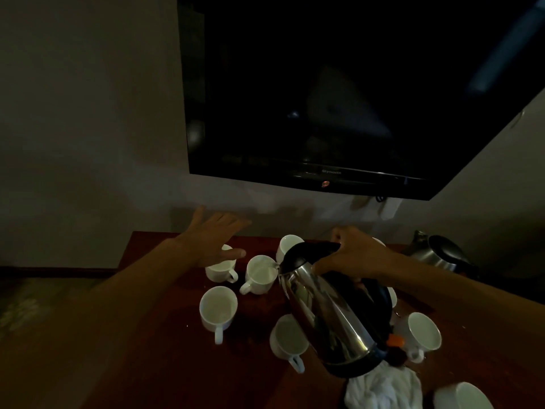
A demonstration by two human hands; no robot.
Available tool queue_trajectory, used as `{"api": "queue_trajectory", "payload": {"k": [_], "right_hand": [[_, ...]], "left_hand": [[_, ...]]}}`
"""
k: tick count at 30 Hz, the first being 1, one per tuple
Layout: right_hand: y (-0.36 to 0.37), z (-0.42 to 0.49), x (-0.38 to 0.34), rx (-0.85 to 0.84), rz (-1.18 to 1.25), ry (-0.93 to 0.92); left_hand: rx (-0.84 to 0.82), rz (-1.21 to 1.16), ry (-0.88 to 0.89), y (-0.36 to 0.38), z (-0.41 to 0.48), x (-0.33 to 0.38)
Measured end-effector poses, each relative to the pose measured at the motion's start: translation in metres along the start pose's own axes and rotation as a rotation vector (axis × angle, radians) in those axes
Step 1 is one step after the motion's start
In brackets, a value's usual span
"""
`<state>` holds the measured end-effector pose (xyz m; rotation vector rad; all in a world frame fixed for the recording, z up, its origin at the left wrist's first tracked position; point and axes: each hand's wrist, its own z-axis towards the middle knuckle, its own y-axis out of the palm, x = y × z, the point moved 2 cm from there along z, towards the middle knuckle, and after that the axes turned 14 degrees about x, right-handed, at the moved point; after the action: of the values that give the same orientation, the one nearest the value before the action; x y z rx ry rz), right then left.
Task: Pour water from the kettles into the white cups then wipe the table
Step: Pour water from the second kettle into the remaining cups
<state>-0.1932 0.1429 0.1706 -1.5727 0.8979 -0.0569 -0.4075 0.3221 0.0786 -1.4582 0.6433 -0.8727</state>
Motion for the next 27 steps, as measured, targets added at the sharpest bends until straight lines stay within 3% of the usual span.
{"api": "queue_trajectory", "payload": {"k": [27], "right_hand": [[-0.001,-0.002,-0.013,-0.033,-0.044,0.011]], "left_hand": [[0.035,-0.005,0.002,0.017,0.005,-0.021]]}}
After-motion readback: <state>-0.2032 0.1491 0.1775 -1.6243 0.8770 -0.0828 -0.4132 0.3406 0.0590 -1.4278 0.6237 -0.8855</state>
